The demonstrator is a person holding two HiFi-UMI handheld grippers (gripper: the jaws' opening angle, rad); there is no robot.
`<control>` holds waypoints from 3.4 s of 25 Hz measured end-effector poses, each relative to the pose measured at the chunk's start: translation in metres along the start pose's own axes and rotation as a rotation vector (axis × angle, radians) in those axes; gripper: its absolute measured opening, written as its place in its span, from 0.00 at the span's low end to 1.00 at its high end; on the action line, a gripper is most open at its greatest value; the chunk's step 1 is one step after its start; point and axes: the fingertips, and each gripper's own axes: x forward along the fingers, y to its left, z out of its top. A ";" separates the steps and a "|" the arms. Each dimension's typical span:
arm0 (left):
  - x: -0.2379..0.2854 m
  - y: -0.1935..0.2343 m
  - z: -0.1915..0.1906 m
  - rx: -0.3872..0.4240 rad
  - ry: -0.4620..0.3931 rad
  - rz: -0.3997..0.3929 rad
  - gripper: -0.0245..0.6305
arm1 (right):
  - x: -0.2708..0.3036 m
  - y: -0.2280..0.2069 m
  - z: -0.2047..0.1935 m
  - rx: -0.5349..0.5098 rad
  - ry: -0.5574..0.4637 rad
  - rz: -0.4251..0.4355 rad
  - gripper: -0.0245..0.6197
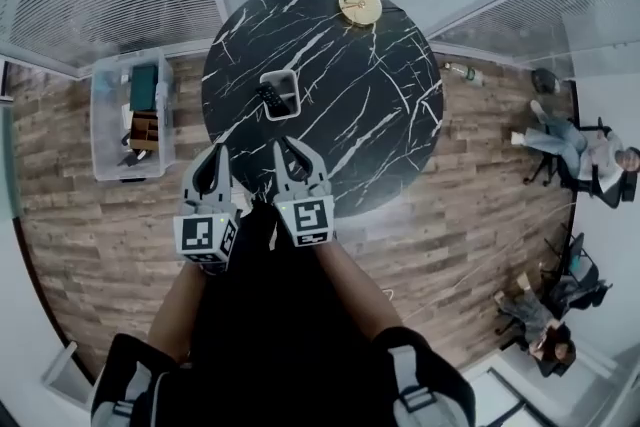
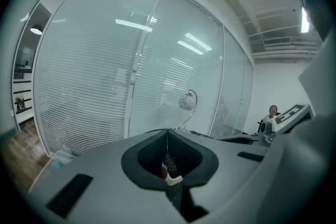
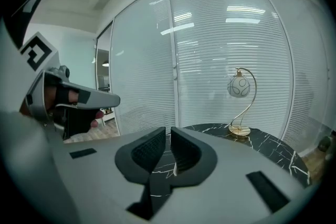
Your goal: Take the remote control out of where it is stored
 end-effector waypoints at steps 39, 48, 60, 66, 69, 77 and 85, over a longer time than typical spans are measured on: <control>0.101 0.061 -0.066 -0.116 0.137 0.067 0.05 | 0.174 -0.042 -0.120 -0.241 0.342 -0.078 0.33; 0.090 0.055 -0.054 -0.109 0.104 0.051 0.05 | 0.160 -0.044 -0.093 -0.179 0.265 -0.065 0.33; 0.044 0.022 -0.008 -0.076 -0.028 -0.034 0.05 | 0.099 -0.044 -0.014 -0.085 0.099 -0.119 0.33; 0.021 -0.008 -0.005 -0.044 -0.052 -0.116 0.05 | 0.049 -0.040 0.007 -0.045 0.047 -0.149 0.33; 0.011 -0.026 -0.002 -0.009 -0.065 -0.158 0.05 | 0.021 -0.036 0.017 -0.038 0.010 -0.141 0.33; -0.021 -0.089 0.010 0.047 -0.098 -0.200 0.05 | -0.065 -0.047 0.026 -0.007 -0.057 -0.118 0.33; -0.045 -0.166 0.000 0.063 -0.093 -0.160 0.05 | -0.165 -0.082 0.024 0.035 -0.104 -0.138 0.33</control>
